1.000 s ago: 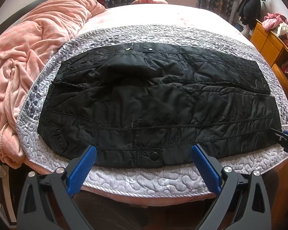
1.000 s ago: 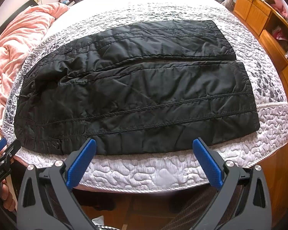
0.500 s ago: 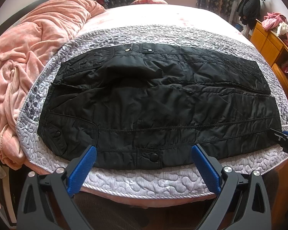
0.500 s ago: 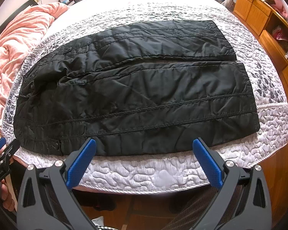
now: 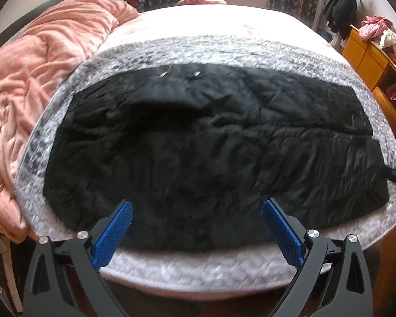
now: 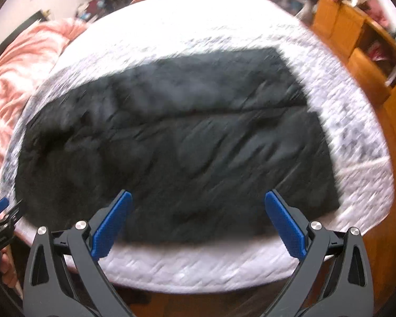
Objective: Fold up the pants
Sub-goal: 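Lower both tools to the pants' waistband and close on its edge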
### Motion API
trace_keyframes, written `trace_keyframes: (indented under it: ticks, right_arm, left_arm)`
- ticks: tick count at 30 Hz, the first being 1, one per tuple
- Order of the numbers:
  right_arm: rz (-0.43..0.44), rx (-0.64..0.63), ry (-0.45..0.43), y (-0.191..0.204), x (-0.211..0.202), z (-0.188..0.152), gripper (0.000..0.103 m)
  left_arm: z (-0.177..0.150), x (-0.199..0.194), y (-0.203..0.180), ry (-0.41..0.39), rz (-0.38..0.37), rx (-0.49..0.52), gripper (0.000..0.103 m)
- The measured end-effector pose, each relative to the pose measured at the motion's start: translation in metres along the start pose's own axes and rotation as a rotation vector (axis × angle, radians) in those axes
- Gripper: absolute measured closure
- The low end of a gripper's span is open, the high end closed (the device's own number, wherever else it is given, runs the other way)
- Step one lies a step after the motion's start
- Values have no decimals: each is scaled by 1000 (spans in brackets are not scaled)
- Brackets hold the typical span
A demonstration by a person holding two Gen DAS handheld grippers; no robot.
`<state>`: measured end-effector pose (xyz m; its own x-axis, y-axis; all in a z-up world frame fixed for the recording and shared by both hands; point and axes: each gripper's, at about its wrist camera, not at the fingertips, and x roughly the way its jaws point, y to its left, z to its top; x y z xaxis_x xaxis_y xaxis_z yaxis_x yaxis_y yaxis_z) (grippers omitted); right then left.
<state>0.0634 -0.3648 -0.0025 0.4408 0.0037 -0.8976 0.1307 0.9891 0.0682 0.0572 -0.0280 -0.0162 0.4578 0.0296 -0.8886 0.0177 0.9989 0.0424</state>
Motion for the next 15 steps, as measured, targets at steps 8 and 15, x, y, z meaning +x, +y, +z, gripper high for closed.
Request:
trace_keyframes:
  ticks: [8,15]
  right_arm:
    - [-44,96,-8,-122,77,141,3]
    - [-46,90,134,-174,187,215,3]
  left_arm:
    - [107,56,-70,-99,-59,-6,4]
    - [176,133,-135,-71,-119,-15,4]
